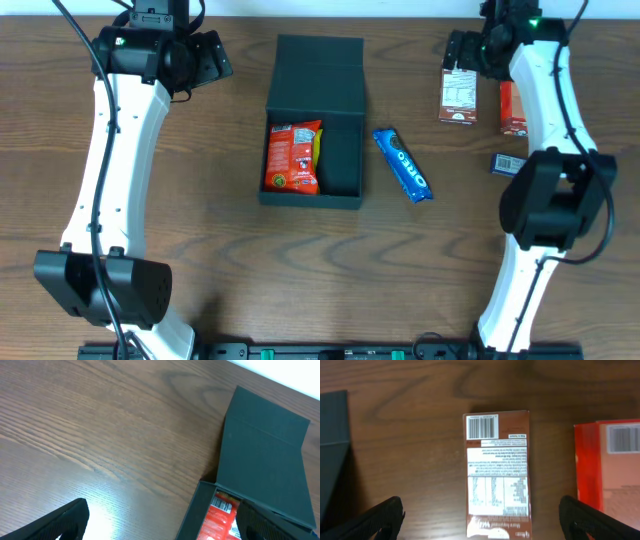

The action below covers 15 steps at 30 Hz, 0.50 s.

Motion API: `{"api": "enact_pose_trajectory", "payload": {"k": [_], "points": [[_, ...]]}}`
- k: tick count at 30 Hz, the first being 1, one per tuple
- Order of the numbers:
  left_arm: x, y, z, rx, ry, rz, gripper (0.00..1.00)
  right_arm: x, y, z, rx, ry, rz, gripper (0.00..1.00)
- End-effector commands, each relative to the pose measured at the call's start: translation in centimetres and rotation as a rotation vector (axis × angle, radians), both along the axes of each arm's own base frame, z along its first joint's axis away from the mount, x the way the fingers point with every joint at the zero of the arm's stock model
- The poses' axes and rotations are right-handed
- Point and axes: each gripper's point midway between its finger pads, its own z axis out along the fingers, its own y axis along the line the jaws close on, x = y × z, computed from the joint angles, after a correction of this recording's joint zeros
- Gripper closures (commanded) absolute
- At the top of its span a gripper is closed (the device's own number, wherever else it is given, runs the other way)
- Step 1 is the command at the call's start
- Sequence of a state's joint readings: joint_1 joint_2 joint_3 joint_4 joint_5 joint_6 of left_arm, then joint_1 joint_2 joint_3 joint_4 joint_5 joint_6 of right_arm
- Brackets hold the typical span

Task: Pack container
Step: 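Reach the right gripper to the brown snack box and grasp it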

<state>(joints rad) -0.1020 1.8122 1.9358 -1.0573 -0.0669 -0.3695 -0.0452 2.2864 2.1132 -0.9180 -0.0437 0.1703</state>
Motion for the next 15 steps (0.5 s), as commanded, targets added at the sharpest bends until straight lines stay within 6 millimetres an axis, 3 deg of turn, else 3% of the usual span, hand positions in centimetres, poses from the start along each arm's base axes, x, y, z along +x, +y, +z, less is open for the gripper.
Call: {"api": "enact_pose_trajectory", "payload": {"k": [1, 6, 15], "points": [[0.0, 0.2, -0.5, 0.015, 0.011, 0.011, 0.05, 0.1, 0.0, -4.2, -0.029, 0.069, 0.018, 0.01], [0.0, 0.2, -0.5, 0.016, 0.012, 0.011, 0.05, 0.2, -0.5, -6.8, -0.056, 0.103, 0.005, 0.01], [0.0, 0.2, -0.5, 0.015, 0.011, 0.011, 0.05, 0.2, -1.4, -7.8, -0.104, 0.118, -0.008, 0.01]]}}
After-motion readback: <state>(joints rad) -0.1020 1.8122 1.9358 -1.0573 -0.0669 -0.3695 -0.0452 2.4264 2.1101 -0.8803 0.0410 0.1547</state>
